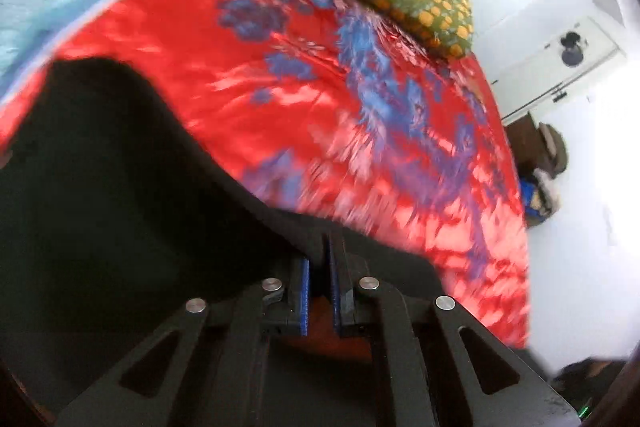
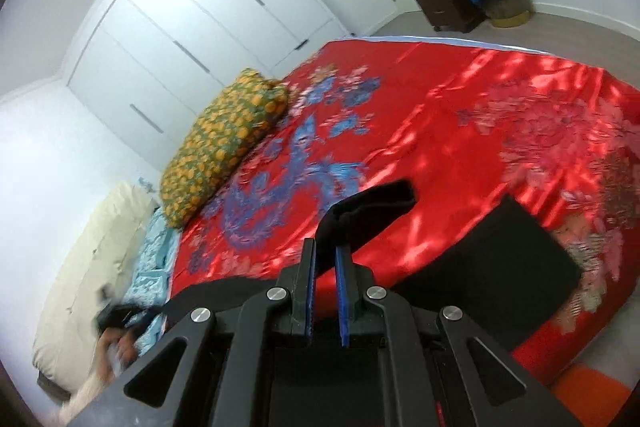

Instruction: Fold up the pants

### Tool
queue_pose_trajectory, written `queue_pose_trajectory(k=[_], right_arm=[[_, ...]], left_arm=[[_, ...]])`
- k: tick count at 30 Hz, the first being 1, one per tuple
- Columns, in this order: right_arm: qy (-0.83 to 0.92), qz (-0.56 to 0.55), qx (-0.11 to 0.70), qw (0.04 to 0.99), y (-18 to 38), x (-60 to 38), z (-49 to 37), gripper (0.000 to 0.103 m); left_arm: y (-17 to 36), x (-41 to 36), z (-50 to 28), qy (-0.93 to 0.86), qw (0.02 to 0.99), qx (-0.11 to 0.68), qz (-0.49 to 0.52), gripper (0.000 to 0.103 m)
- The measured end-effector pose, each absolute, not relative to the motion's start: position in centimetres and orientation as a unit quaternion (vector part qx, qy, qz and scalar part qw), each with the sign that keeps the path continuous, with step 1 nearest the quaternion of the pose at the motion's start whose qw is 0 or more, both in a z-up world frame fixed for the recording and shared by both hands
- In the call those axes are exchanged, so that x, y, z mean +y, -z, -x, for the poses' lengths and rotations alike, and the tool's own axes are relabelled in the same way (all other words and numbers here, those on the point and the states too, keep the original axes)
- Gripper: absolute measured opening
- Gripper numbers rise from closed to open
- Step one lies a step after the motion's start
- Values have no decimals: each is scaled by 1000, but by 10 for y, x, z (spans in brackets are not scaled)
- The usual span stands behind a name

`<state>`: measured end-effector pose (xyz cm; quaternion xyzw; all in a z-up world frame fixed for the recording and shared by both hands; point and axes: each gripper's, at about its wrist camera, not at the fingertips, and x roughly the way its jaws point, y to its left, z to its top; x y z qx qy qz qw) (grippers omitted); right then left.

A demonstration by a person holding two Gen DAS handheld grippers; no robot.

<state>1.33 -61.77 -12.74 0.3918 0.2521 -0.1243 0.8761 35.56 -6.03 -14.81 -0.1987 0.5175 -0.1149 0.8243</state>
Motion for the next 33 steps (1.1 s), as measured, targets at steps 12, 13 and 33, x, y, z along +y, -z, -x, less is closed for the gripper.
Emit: queue_pose_trajectory(k=[12,13,33], right_arm=[[178,-457,360,794,215,-654,40,14],[174,-470,354,790,216,-656,45,25],[196,-542,388,719,264,-647,5,19]], left_arm=[[203,-59,-230,60,831,542,106,7],[201,-58,-233,60,834,538,109,7],[215,-53,-247,67,825,547,126,7]])
